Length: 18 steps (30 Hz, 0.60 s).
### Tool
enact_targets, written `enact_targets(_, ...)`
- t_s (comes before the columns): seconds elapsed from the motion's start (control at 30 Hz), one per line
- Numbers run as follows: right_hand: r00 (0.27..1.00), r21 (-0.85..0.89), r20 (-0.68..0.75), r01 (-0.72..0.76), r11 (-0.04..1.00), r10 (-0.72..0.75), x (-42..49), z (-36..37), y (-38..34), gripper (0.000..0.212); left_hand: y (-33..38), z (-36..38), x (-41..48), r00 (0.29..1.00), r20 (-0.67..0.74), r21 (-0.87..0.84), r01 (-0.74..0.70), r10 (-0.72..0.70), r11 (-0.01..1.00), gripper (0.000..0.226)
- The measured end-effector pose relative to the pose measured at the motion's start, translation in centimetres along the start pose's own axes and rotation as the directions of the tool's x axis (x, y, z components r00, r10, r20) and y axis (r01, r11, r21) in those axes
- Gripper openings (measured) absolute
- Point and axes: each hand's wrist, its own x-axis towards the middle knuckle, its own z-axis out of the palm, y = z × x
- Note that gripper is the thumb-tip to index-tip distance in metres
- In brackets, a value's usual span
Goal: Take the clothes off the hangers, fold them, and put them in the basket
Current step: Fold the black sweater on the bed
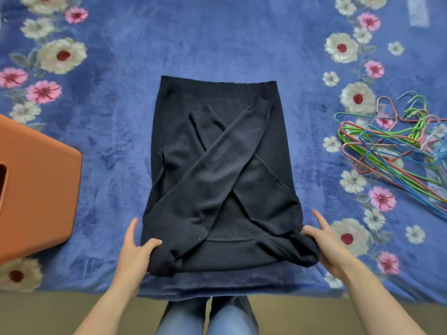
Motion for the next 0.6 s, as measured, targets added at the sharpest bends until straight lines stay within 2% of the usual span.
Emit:
enact_targets(0.03, 0.999, 0.089, 0.040, 0.021, 0.996, -0.025, 0.1, -0.3, -1.0, 0.061, 1.5, 0.0, 0.0, 0.999, 0.038, -0.067, 0.005, -0.002, 0.998, 0.057)
enact_targets(0.07, 0.993, 0.161, 0.094, 0.053, 0.986, -0.069, 0.3, -0.3, -2.5, 0.058, 3.6, 0.1, 0.2, 0.996, 0.085, -0.126, 0.010, 0.001, 0.992, 0.054)
enact_targets(0.13, 0.969, 0.240, 0.202, 0.090, 0.967, -0.140, 0.4, 0.1, -5.9, 0.035, 7.0, 0.5, 1.4, 0.987, 0.163, -0.188, 0.019, 0.012, 0.982, 0.041)
enact_targets(0.17, 0.958, 0.294, 0.232, 0.093, 0.951, -0.166, 0.6, 0.4, -7.2, 0.035, 8.5, 0.7, 2.0, 0.985, 0.172, -0.248, 0.039, 0.005, 0.968, 0.039)
enact_targets(0.23, 0.949, 0.446, 0.249, 0.062, 0.893, -0.191, 2.0, 0.7, -9.7, 0.058, 11.8, 1.2, 3.7, 0.977, 0.212, -0.442, 0.099, -0.004, 0.891, 0.021)
enact_targets(0.3, 0.951, 0.487, 0.243, 0.051, 0.872, -0.191, 3.8, 1.3, -11.8, 0.047, 14.0, 1.8, 5.8, 0.960, 0.280, -0.506, 0.135, 0.014, 0.852, 0.007)
enact_targets(0.33, 0.957, 0.433, 0.225, 0.072, 0.898, -0.185, 4.0, 1.9, -12.6, 0.040, 14.5, 2.1, 6.3, 0.961, 0.278, -0.452, 0.136, -0.005, 0.882, 0.003)
enact_targets(0.37, 0.967, 0.298, 0.190, 0.106, 0.949, -0.167, 4.8, 2.7, -13.3, 0.032, 14.5, 2.6, 7.7, 0.972, 0.233, -0.305, 0.113, -0.041, 0.946, 0.011)
enact_targets(0.4, 0.979, 0.068, 0.114, 0.164, 0.984, -0.171, 5.6, 3.3, -13.7, 0.025, 14.4, 3.0, 8.5, 0.982, 0.177, -0.070, 0.078, -0.065, 0.995, 0.016)
enact_targets(0.43, 0.978, -0.182, 0.026, 0.210, 0.961, -0.209, 6.5, 3.8, -13.9, 0.021, 14.3, 3.4, 9.2, 0.992, 0.120, 0.183, 0.017, -0.040, 0.983, 0.016)
enact_targets(0.5, 0.909, -0.579, -0.129, 0.255, 0.774, -0.396, 8.0, 4.5, -14.0, 0.030, 13.9, 3.9, 10.4, 0.991, 0.017, 0.597, -0.118, 0.134, 0.793, 0.020)
enact_targets(0.53, 0.863, -0.677, -0.172, 0.247, 0.693, -0.476, 8.6, 4.8, -14.0, 0.035, 13.7, 4.1, 11.0, 0.972, -0.017, 0.697, -0.156, 0.234, 0.700, 0.025)
enact_targets(0.6, 0.840, -0.689, -0.187, 0.257, 0.678, -0.509, 8.9, 5.4, -13.7, 0.044, 13.4, 4.4, 11.2, 0.942, -0.014, 0.686, -0.234, 0.335, 0.688, 0.021)
